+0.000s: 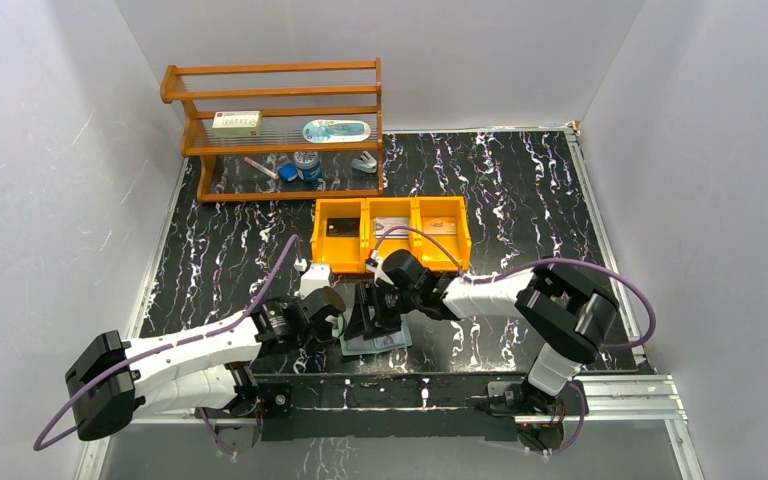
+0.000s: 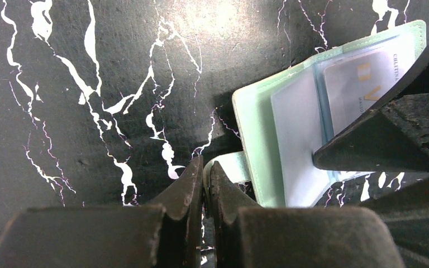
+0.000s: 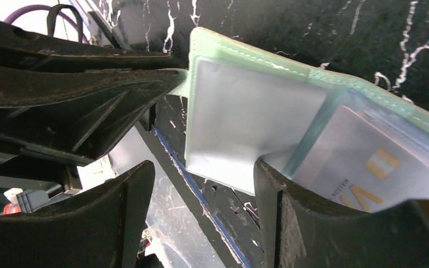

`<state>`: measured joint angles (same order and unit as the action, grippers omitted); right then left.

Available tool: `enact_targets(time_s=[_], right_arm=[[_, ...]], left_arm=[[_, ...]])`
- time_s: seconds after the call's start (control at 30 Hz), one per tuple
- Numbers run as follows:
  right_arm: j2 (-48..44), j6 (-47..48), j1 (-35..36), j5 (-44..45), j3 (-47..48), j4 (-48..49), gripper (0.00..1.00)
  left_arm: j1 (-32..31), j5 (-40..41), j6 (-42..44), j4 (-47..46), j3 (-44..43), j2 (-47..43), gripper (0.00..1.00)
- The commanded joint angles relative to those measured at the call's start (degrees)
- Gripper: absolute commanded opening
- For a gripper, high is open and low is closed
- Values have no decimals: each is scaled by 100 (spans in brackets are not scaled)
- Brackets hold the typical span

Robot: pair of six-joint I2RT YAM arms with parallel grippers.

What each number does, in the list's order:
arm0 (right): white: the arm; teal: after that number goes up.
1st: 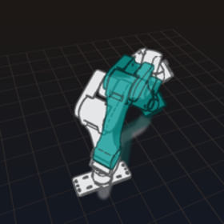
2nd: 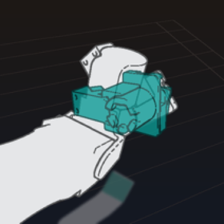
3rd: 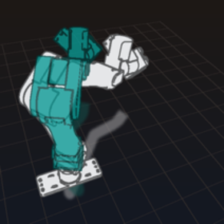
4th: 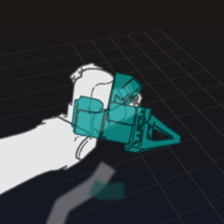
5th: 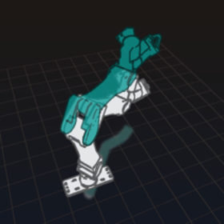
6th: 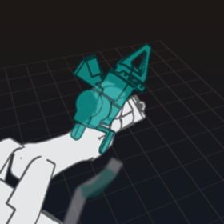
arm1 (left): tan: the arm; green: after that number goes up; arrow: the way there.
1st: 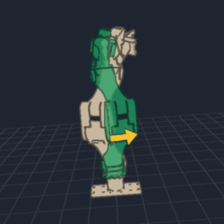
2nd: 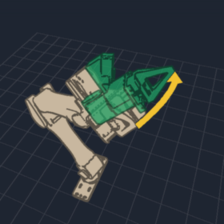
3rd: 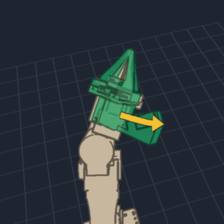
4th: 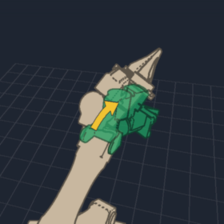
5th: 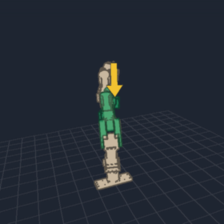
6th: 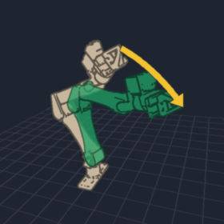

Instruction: Take the credit cards out of the card holder

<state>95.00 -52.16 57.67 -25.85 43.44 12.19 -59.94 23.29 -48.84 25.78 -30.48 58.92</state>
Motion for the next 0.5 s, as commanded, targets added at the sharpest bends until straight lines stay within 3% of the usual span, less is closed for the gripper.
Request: enact_targets(time_s=[0.0, 0.1, 0.23, 0.37, 0.47], right_arm=[[6, -14, 68, -160, 177, 502, 75], [5, -91, 68, 10, 125, 519, 71], [126, -350, 68, 309, 112, 409, 49], [229, -545, 63, 451, 16, 521, 35], [282, -574, 66, 652, 30, 338, 30]], left_arm=[[31, 88, 7, 20, -80, -1, 0], [31, 79, 6, 1, -72, 0, 0], [32, 87, 6, 6, -54, -6, 0], [31, 109, 2, 44, -52, -41, 0], [25, 100, -9, 139, -118, -101, 0]])
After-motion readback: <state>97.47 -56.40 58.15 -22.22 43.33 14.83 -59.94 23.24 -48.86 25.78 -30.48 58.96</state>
